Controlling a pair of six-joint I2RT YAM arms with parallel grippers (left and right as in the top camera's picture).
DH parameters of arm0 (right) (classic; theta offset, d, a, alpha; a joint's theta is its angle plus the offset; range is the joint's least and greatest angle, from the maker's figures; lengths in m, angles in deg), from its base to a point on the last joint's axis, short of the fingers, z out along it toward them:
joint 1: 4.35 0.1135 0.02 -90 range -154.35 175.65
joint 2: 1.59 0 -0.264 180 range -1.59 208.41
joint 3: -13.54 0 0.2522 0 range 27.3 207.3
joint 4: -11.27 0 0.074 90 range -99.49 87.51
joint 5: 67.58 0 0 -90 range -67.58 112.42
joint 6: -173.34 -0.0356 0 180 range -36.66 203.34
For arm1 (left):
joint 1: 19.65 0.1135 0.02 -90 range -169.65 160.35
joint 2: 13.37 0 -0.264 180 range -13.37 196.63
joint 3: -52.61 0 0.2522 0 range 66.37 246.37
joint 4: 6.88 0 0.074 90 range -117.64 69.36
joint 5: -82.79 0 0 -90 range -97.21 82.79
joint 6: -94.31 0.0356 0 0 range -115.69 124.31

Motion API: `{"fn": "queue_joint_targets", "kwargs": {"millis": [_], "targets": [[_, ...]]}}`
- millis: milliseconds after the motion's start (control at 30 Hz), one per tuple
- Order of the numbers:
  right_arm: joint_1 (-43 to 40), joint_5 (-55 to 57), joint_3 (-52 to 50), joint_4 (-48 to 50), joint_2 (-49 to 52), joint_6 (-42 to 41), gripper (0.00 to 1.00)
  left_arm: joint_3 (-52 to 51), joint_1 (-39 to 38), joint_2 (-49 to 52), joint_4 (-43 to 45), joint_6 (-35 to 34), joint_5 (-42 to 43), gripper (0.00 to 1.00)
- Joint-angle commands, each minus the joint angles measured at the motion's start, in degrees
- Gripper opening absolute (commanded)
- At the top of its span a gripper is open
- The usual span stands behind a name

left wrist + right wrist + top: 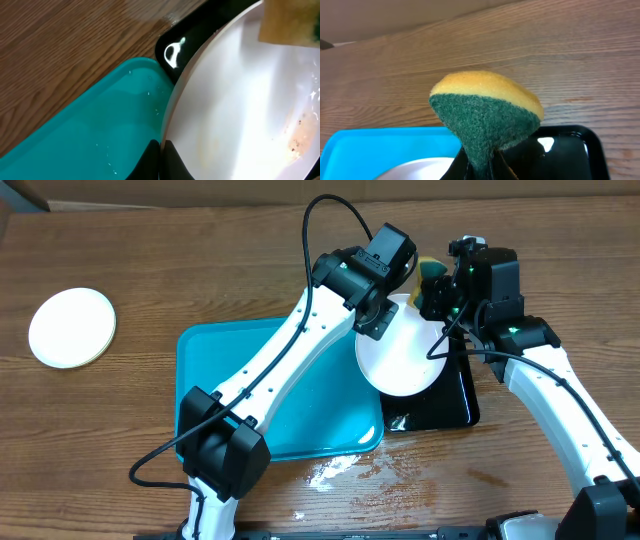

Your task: Clean dirty plates on tray and stack at the side

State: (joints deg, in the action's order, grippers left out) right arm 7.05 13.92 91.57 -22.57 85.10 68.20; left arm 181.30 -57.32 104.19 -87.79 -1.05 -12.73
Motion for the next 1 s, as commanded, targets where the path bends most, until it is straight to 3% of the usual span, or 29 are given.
{"fn": "queue_joint_targets", "kwargs": {"millis": [0, 467, 600, 767, 967], "targets": [[0.1, 4.1, -0.2, 0.2, 0.2, 0.4, 0.04, 1.2, 1.6, 0.1, 0.1, 1.2, 1.1, 0.04], [0.1, 9.0, -0.2, -6.4, 0.2, 0.2, 0.04, 1.2, 2.5, 0.1, 0.2, 1.1, 0.2, 0.04], [0.2, -1.7, -0.2, -7.6, 0.2, -1.3, 0.04, 1.2, 2.4, 0.1, 1.7, 1.1, -0.5, 0.04], [0.2, -19.5, -0.2, -2.8, 0.2, -10.8, 0.04, 1.2, 2.4, 0.1, 2.7, 0.2, -0.4, 0.04], [0.3, -22.5, -0.2, -1.7, 0.2, -20.1, 0.04, 1.2, 2.4, 0.1, 3.7, -0.5, 4.2, 0.04]]}}
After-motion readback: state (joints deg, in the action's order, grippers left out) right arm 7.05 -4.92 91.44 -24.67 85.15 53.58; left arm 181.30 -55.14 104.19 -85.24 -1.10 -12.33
